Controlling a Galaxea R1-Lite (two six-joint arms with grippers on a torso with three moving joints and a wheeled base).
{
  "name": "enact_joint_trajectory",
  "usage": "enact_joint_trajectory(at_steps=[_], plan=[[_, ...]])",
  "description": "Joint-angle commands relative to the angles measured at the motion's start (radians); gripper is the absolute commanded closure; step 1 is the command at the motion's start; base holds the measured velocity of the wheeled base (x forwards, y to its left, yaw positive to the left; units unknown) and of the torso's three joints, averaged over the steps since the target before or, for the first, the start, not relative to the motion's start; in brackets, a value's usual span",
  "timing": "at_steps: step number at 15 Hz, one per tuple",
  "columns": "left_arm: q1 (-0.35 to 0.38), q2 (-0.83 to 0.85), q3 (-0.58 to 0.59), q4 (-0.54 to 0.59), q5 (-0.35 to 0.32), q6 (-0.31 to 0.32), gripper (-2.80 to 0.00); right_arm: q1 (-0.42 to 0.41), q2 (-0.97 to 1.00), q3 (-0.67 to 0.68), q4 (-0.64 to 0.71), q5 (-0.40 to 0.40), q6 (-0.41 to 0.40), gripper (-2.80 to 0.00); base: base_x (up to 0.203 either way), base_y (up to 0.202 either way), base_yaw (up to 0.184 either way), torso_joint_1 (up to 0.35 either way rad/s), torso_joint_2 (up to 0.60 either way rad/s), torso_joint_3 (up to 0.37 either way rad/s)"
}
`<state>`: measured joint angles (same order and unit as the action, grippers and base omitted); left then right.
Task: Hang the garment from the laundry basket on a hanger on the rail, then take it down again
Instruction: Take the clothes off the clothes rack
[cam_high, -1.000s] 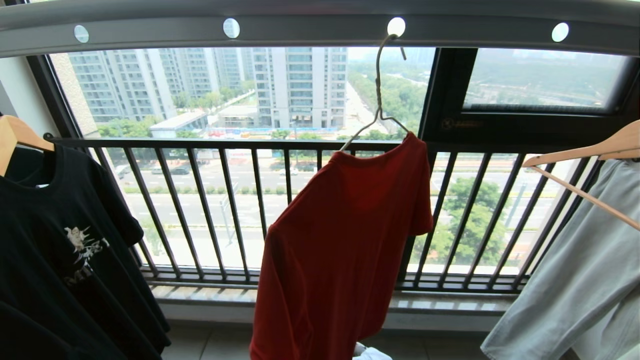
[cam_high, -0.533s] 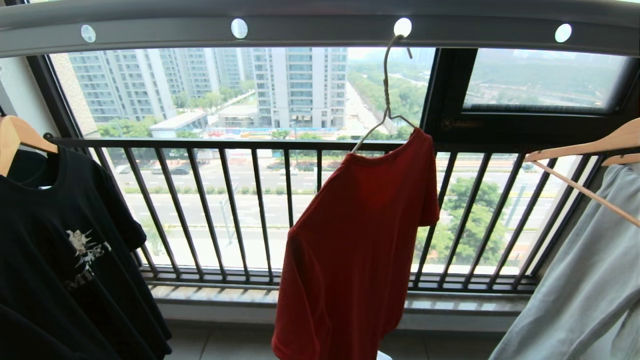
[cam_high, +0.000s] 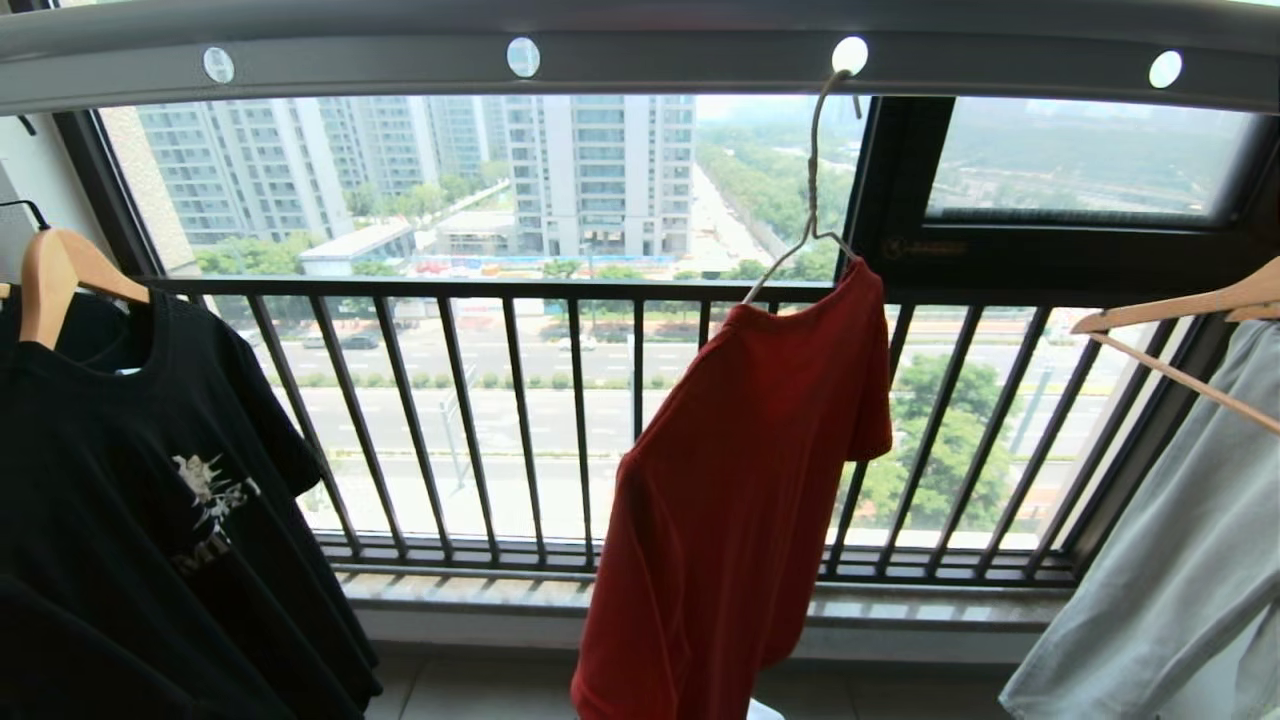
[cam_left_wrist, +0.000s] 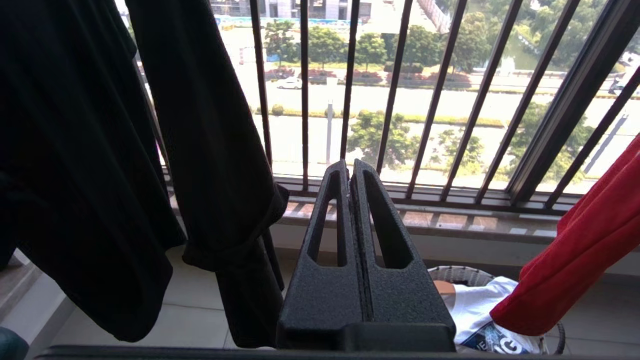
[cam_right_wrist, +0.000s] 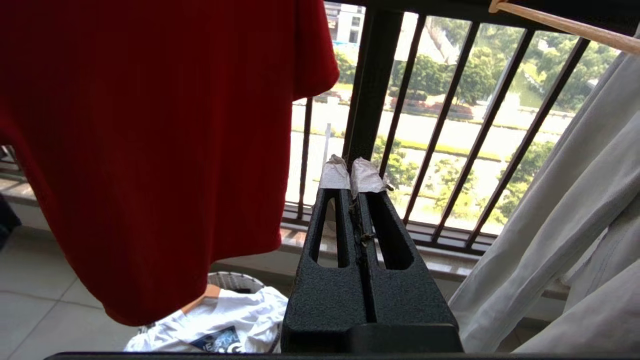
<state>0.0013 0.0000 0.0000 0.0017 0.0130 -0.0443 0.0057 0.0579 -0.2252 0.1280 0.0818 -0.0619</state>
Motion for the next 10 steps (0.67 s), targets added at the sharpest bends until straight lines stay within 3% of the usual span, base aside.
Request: enact_joint_trajectory(at_steps=[1,7,10], plan=[[0.000,0.000,0.000,0.000,0.001,0.000,0.00,0.002,0.128,-0.151,0.052,0.028,-0.001,0.00,0.000,0.000,0.000,0.000,0.00,0.000],[0.000,0.000,0.000,0.000,0.001,0.000,0.00,0.002,0.476,-0.479,0.209,0.318,0.002,0.00,0.000,0.000,0.000,0.000,0.00,0.000],[0.000,0.001,0.000,0.000,0.001,0.000,0.00,0.004,0.691,-0.648,0.251,0.394,0.003,0.00,0.000,0.000,0.000,0.000,0.00,0.000]])
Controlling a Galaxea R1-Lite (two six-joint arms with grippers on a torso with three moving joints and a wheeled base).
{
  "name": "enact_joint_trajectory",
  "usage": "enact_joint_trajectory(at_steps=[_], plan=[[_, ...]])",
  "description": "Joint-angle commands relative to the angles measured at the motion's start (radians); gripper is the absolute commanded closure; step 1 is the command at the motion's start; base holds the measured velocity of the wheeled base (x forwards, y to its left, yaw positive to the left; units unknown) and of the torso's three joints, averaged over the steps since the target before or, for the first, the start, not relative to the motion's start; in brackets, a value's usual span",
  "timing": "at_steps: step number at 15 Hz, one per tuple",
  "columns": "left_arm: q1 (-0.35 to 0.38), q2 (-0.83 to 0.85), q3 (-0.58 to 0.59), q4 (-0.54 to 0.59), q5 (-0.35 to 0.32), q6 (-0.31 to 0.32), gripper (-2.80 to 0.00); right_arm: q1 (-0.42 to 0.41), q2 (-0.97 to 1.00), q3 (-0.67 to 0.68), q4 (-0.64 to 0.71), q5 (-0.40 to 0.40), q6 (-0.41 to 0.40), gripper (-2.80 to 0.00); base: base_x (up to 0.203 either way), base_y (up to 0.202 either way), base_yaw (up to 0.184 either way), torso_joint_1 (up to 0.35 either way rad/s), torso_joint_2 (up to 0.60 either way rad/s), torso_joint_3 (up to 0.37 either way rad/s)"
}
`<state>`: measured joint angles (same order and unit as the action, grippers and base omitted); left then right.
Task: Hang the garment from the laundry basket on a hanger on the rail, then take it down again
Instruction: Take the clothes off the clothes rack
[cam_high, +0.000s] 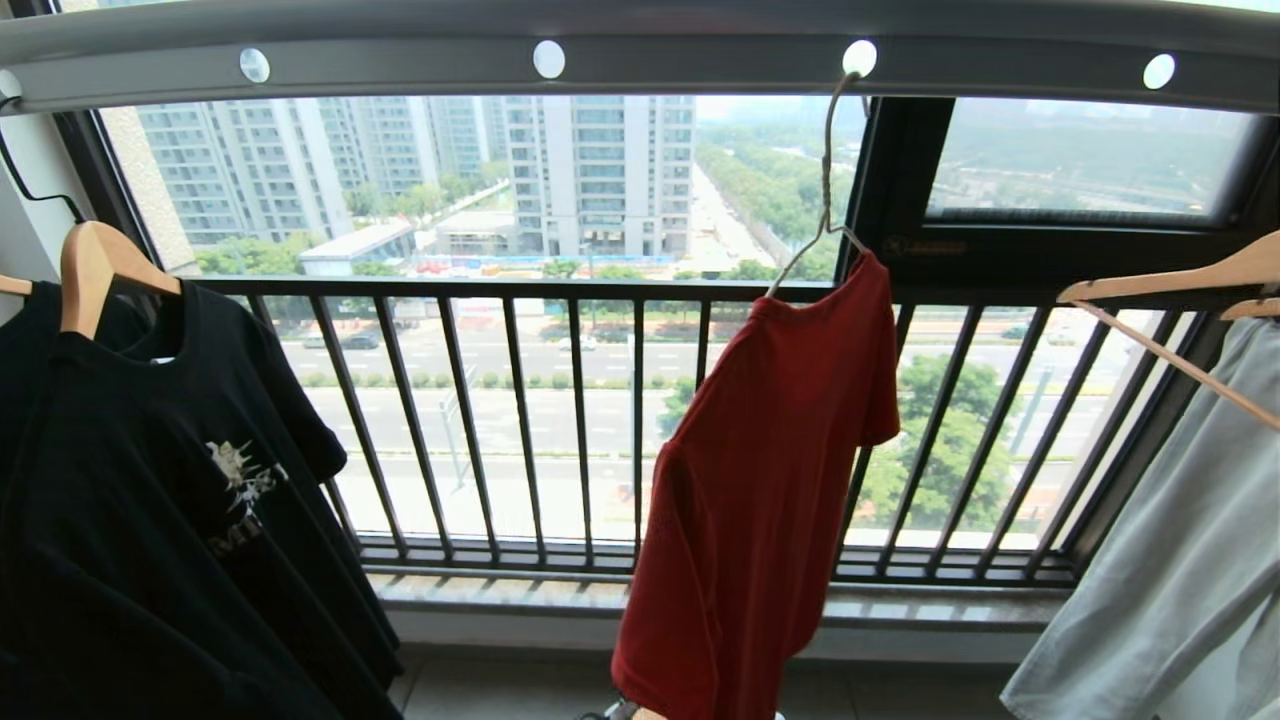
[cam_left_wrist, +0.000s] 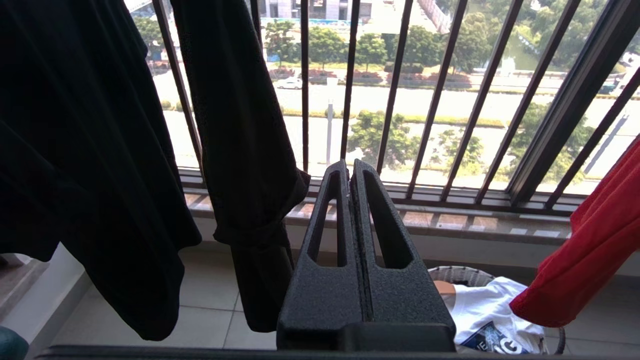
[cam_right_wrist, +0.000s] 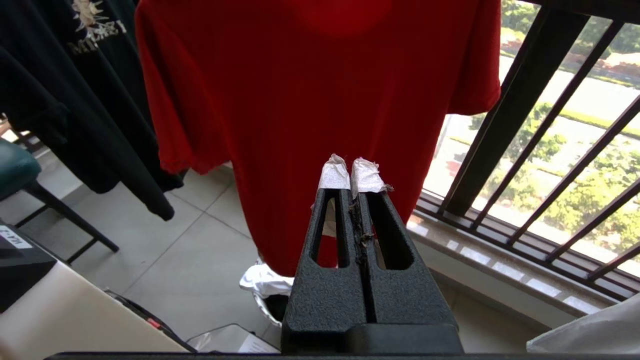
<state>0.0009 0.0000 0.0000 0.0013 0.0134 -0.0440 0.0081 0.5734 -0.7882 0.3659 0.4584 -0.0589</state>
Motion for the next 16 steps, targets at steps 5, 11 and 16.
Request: enact_joint_trajectory(at_steps=[5,11,16], plan=[[0.001,0.000,0.000,0.000,0.000,0.000,0.00,0.085,0.466,-0.391,0.096,0.039,0.012,0.00,0.000,0.000,0.000,0.000,0.00,0.000],[0.001,0.000,0.000,0.000,0.000,0.000,0.00,0.517,0.714,-0.609,0.098,-0.341,0.084,0.00,0.000,0.000,0.000,0.000,0.00,0.000],[0.001,0.000,0.000,0.000,0.000,0.000,0.00,0.752,0.882,-0.803,0.120,-0.702,0.279,0.00,0.000,0.000,0.000,0.000,0.00,0.000]])
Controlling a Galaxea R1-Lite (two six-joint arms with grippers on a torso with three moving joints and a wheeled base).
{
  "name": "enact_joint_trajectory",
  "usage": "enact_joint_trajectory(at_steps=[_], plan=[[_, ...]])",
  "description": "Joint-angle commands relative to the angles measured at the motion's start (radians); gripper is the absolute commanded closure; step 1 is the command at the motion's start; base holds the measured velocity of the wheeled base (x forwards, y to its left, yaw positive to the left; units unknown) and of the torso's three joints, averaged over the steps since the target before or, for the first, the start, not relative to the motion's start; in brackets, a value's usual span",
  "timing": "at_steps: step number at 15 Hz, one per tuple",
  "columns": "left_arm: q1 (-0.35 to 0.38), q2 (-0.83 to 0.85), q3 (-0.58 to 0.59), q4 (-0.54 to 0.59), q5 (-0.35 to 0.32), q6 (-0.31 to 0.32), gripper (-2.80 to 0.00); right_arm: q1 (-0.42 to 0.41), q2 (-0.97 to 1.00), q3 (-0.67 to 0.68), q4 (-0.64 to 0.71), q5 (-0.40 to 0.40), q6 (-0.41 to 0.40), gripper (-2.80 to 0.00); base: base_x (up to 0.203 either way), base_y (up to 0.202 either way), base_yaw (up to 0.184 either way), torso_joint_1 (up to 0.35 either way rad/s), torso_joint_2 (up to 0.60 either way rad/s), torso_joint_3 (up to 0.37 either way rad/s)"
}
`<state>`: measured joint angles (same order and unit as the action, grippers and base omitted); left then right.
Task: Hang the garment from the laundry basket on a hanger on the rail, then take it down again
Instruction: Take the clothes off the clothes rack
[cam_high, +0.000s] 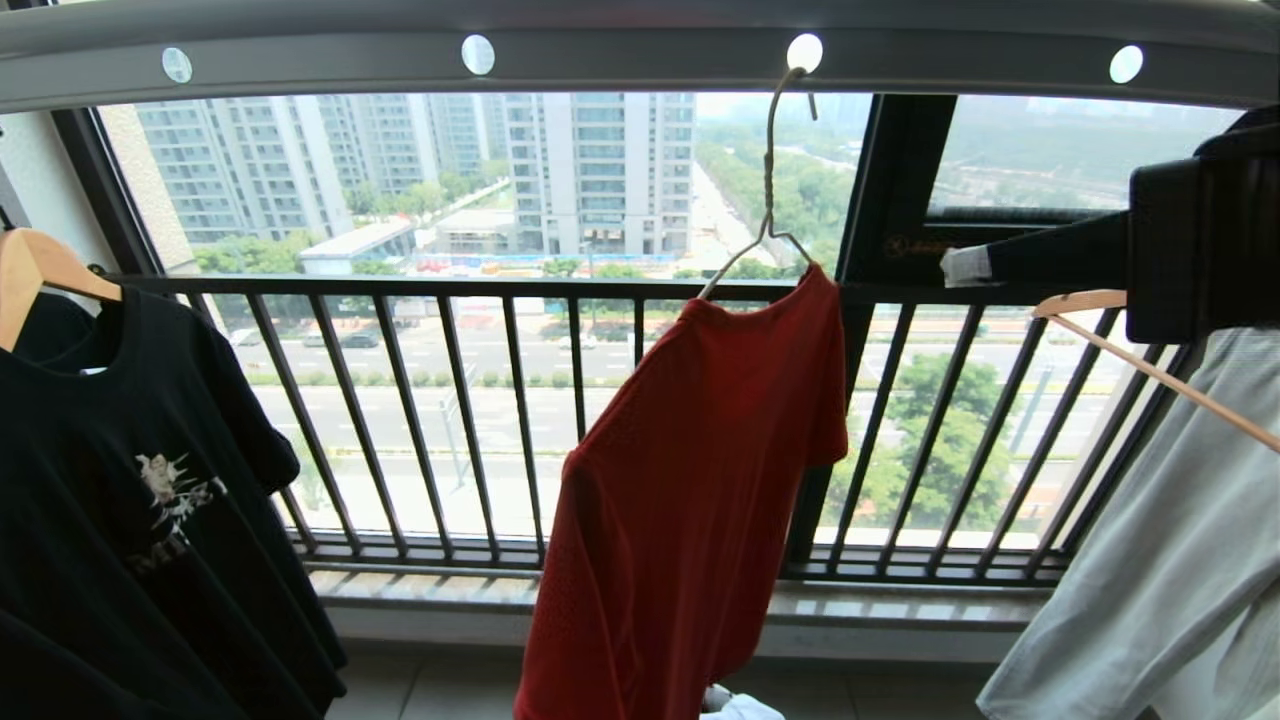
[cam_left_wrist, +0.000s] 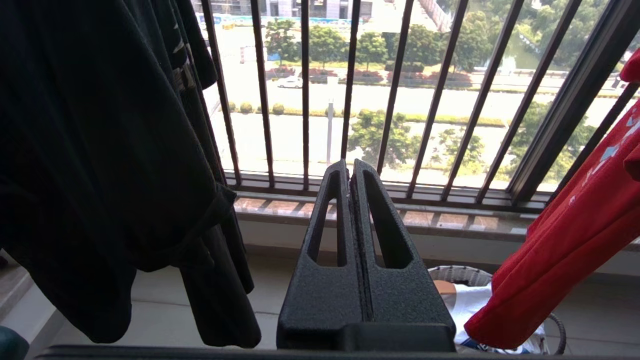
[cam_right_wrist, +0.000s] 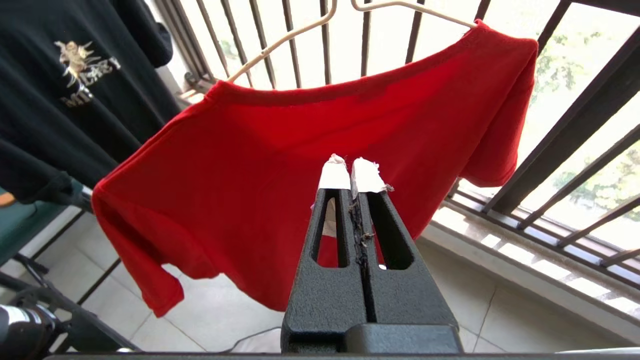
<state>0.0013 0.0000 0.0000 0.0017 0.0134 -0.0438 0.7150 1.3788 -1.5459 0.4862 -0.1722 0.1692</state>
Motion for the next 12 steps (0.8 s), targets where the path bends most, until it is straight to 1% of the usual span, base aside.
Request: enact_joint_trajectory(at_steps=[1,4,5,7,8,10,11,12], plan=[[0.000,0.000,0.000,0.000,0.000,-0.001,0.00,0.059,0.102,-0.068,-0.002,-0.106,0.081,0.00,0.000,0.000,0.000,0.000,0.00,0.000],[0.000,0.001,0.000,0.000,0.000,-0.001,0.00,0.101,0.202,-0.180,-0.002,-0.232,0.176,0.00,0.000,0.000,0.000,0.000,0.00,0.000],[0.000,0.000,0.000,0.000,0.000,-0.001,0.00,0.114,0.234,-0.217,-0.002,-0.286,0.194,0.00,0.000,0.000,0.000,0.000,0.00,0.000],[-0.001,0.002,0.000,0.000,0.000,-0.001,0.00,0.155,0.296,-0.289,-0.002,-0.410,0.205,0.00,0.000,0.000,0.000,0.000,0.00,0.000],[0.000,0.002,0.000,0.000,0.000,-0.001,0.00,0.166,0.312,-0.296,-0.009,-0.445,0.208,-2.80,0.000,0.000,0.000,0.000,0.00,0.000],[0.000,0.000,0.000,0.000,0.000,-0.001,0.00,0.166,0.341,-0.298,-0.041,-0.517,0.201,-2.80,0.000,0.000,0.000,0.000,0.00,0.000],[0.000,0.002,0.000,0.000,0.000,-0.001,0.00,0.166,0.355,-0.299,-0.056,-0.550,0.181,-2.80,0.000,0.000,0.000,0.000,0.00,0.000],[0.000,0.000,0.000,0.000,0.000,-0.001,0.00,0.165,0.366,-0.298,-0.075,-0.562,0.160,-2.80,0.000,0.000,0.000,0.000,0.00,0.000]])
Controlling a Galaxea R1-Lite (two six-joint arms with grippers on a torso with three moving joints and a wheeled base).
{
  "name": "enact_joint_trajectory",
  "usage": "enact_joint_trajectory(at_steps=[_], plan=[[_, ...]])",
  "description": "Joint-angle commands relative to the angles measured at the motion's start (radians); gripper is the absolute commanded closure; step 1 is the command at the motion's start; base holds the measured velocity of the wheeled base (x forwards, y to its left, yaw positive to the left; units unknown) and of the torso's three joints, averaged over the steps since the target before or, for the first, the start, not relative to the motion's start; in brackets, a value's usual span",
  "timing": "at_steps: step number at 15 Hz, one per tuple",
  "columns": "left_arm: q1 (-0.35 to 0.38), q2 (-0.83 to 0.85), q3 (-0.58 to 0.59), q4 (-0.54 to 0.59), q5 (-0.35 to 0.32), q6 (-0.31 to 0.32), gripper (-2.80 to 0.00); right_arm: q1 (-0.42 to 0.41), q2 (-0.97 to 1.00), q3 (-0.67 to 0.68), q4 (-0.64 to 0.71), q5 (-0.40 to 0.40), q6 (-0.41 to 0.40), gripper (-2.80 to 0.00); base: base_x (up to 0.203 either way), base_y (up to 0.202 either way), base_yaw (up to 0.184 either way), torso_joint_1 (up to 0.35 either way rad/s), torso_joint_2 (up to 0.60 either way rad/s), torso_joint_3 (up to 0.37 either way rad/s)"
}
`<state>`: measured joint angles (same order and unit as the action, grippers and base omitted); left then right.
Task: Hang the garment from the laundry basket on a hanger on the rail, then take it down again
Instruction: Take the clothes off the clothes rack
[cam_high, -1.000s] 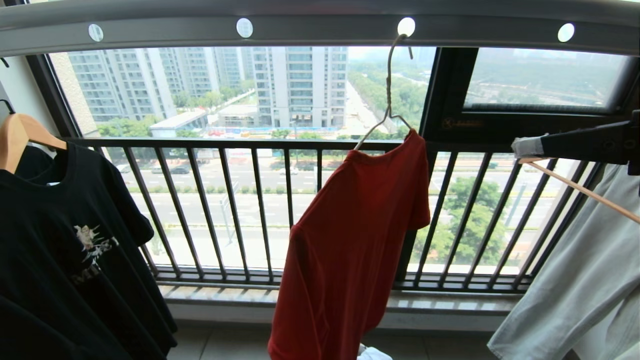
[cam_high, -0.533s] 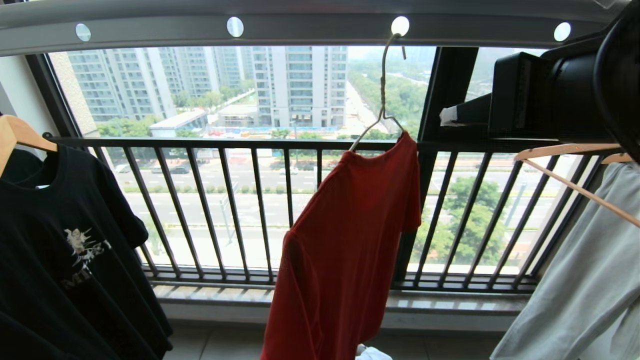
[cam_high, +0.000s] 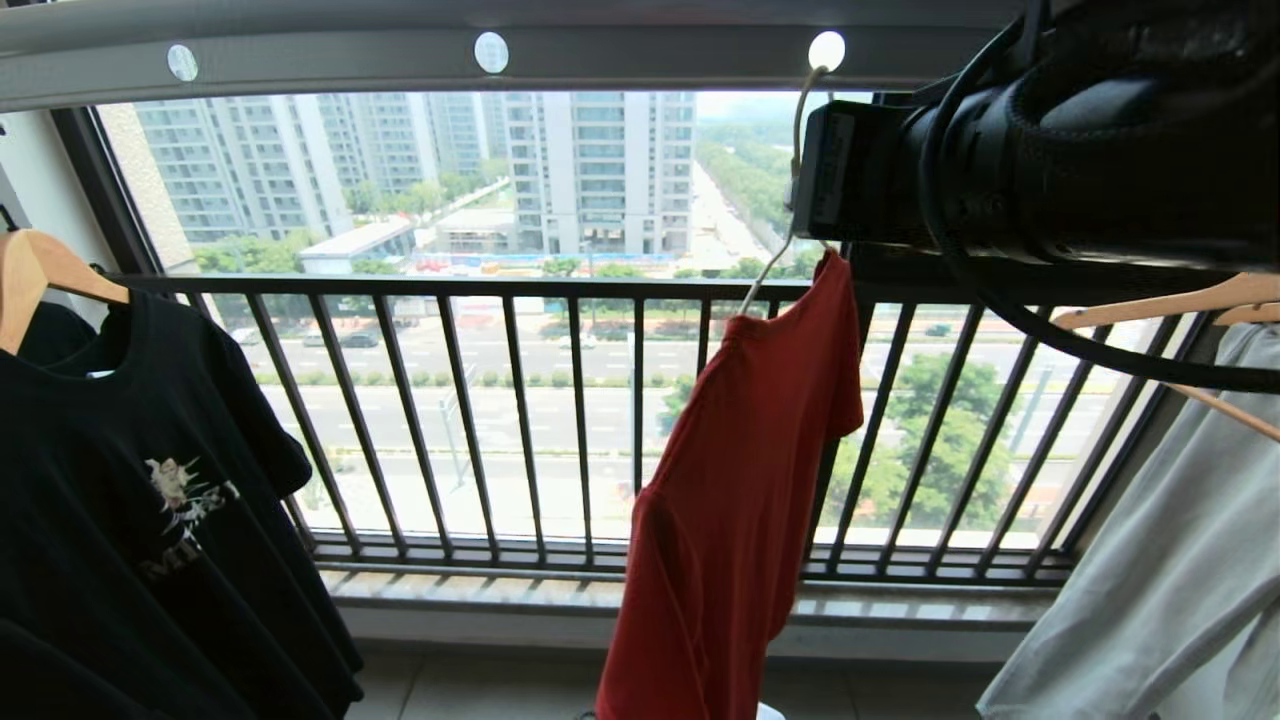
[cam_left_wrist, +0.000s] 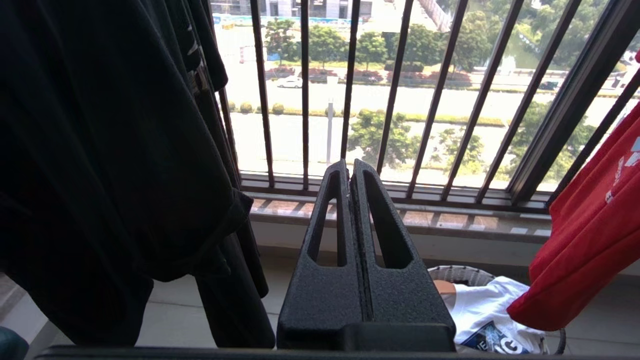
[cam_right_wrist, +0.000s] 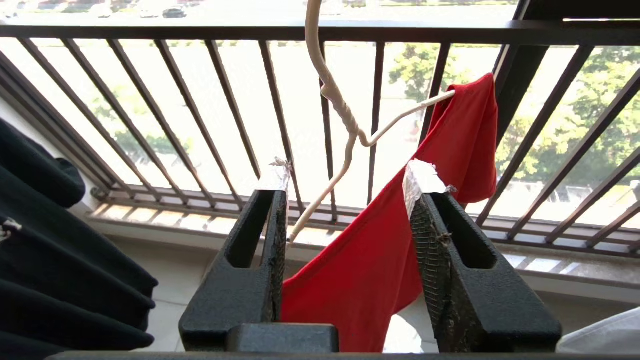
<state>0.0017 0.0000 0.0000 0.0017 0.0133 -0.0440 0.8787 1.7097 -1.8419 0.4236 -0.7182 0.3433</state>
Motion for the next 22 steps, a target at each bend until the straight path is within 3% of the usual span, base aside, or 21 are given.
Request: enact_joint_trajectory(at_steps=[1,4,10,22], plan=[[0.000,0.001,0.000,0.000,0.001,0.000,0.00,0.000,0.050,-0.002,-0.030,-0.032,-0.026,-2.80,0.000,0.000,0.000,0.000,0.00,0.000],[0.000,0.000,0.000,0.000,0.001,0.000,0.00,-0.028,0.102,0.005,-0.079,-0.108,-0.080,-2.80,0.000,0.000,0.000,0.000,0.00,0.000],[0.000,0.000,0.000,0.000,0.001,0.000,0.00,-0.131,0.108,0.029,-0.075,-0.121,-0.083,-2.80,0.000,0.000,0.000,0.000,0.00,0.000],[0.000,0.000,0.000,0.000,0.001,0.000,0.00,-0.167,0.097,0.067,-0.069,-0.121,-0.102,-2.80,0.000,0.000,0.000,0.000,0.00,0.000]])
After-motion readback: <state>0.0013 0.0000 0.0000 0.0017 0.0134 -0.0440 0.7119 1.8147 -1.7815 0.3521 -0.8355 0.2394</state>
